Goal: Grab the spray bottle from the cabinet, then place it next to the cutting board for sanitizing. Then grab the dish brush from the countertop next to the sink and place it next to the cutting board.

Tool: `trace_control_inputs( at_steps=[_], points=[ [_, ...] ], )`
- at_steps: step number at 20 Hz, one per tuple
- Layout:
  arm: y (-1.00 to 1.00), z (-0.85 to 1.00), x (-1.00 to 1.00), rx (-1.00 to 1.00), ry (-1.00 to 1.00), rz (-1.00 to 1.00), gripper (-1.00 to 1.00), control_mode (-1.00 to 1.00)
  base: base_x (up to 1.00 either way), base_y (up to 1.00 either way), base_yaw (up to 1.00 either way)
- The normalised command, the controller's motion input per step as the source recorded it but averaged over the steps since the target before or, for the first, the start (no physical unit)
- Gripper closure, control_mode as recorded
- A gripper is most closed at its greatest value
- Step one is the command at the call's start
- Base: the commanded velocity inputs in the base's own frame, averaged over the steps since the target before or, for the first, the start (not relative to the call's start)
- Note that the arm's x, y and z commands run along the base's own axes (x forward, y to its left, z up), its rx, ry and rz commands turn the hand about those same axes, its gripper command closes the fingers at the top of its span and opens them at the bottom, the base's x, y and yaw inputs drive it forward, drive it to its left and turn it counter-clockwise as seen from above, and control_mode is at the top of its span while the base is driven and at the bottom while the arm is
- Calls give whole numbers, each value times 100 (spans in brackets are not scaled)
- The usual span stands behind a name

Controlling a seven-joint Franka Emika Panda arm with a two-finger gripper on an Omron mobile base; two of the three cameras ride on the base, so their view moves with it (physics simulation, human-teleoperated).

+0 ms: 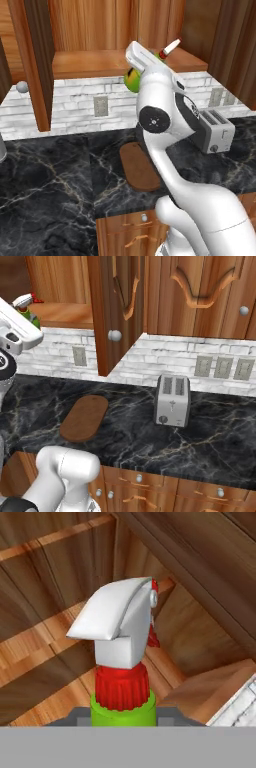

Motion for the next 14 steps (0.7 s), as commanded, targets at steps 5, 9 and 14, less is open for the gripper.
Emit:
trace_control_inputs(
  at_steps=[5,9,14],
  points=[
    [0,-32,-20,0,25,4,100,-100,0,0,0],
    [19,-58,1,-5,30,11,100,-100,0,0,0],
    [24,-76,4,-29,17,12,100,-100,0,0,0]
  ],
)
